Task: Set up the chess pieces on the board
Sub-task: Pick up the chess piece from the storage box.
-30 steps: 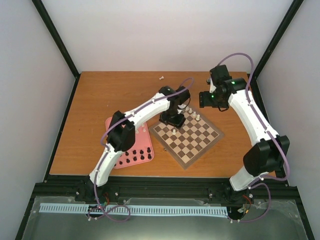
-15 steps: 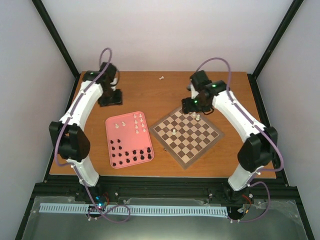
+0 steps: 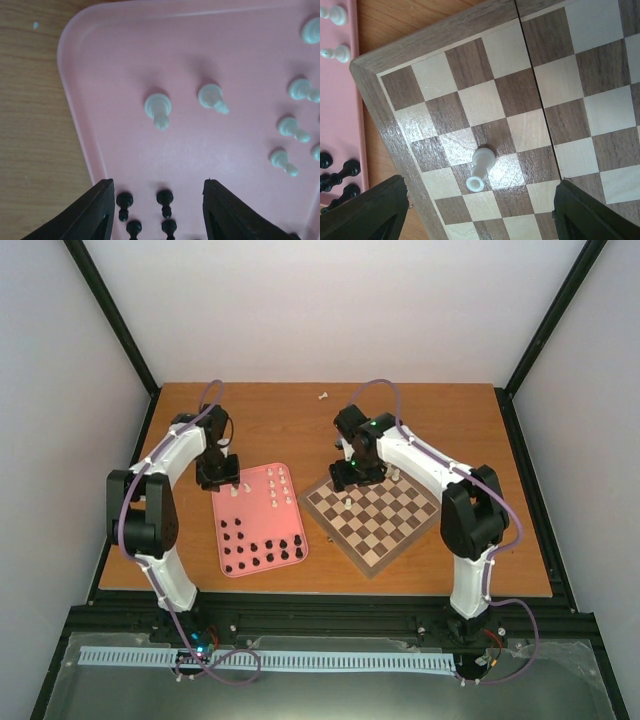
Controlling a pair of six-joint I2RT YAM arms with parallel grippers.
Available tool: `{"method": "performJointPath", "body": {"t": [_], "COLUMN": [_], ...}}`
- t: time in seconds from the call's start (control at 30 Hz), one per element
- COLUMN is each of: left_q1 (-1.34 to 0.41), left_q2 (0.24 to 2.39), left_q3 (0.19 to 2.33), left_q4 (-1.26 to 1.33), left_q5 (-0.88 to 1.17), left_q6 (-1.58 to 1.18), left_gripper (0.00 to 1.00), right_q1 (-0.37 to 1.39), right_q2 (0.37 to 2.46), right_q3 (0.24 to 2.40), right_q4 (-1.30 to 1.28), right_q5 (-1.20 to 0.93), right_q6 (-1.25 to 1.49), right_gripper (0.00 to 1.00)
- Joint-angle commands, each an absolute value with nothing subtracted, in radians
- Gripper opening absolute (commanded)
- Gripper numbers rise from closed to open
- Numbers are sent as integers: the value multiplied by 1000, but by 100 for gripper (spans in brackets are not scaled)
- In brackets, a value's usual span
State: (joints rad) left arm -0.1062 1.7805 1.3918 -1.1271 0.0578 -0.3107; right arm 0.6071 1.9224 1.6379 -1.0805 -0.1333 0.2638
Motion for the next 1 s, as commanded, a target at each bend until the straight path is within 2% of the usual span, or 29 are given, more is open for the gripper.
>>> {"method": "performJointPath", "body": {"t": [0.0, 0.27, 0.43, 0.77, 0.97], "left_q1": [-97, -93, -89, -88, -88], "left_q2": [1844, 1929, 1962, 2004, 2018], "left_q3": [1422, 1451, 1479, 1499, 1497], "left_q4": [-1059, -1038, -1037, -1039, -1039], "left_q5": [82, 79, 70, 55, 56], "left_q6": [-323, -325, -330, -327, -327], "left_gripper": [50, 46, 36, 35, 24], "right_q1": [604, 604, 604, 603, 603], "right_q2": [1947, 1969, 1983, 2020, 2026], "right_q3": [1671, 1682, 1705, 1752, 1761], "right_q4": [-1083, -1089, -1100, -1117, -1124], "right_q5": [-128, -127, -121, -118, -115], "right_q6": [279, 272, 265, 247, 244], "right_gripper": [80, 80, 80, 80, 80]}}
